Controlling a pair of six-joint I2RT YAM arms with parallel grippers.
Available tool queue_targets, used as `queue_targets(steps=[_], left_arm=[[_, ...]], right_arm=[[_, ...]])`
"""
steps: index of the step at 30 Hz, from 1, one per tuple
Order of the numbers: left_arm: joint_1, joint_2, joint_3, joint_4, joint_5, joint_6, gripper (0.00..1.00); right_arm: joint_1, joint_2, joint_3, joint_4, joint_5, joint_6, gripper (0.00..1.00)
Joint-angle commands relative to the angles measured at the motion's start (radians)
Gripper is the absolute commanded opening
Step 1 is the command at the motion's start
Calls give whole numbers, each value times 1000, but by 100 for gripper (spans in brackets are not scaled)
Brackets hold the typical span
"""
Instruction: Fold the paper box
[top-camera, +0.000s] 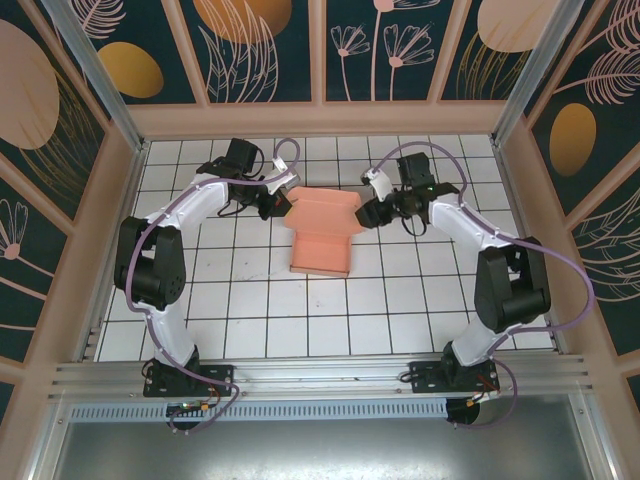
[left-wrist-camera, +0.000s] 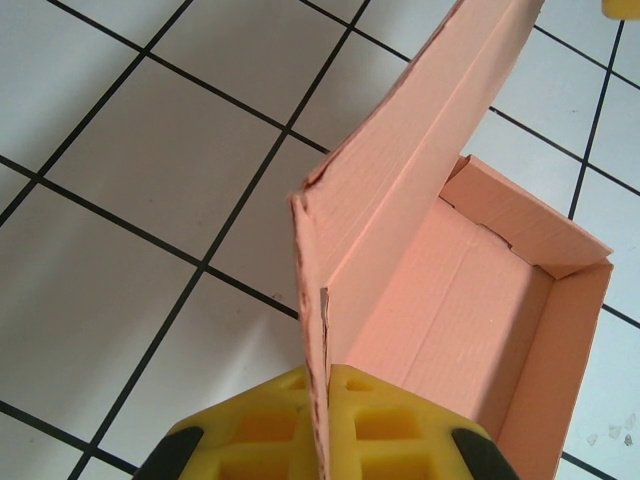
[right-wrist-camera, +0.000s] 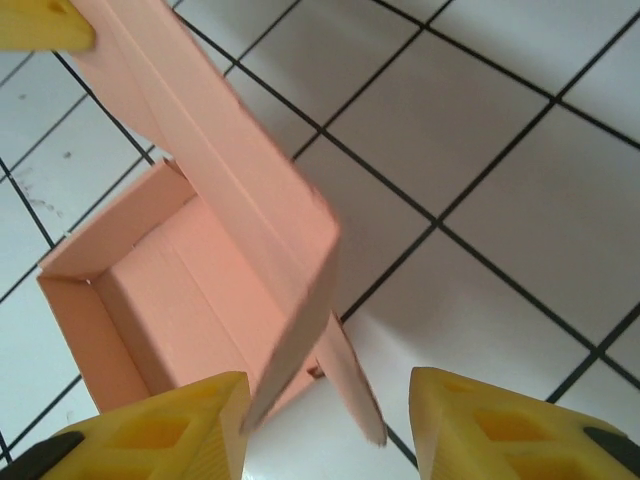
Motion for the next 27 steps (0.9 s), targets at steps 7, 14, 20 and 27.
queue_targets(steps=[7,14,20,27], left_arm=[[-4,2,28,-33,26,27,0],[-4,5,29,-34,23,26,0],[-4,6,27,-35,20,27,0],[-4,8,26,-41,17,27,0]], right_arm=[[-2,90,76,-108,-101,-62,34],[-4,72,70,-115,-133,-71,21],[-11,52,62,-121,-123,-79,29],[-21,48,63,-137,-118,-83,15]])
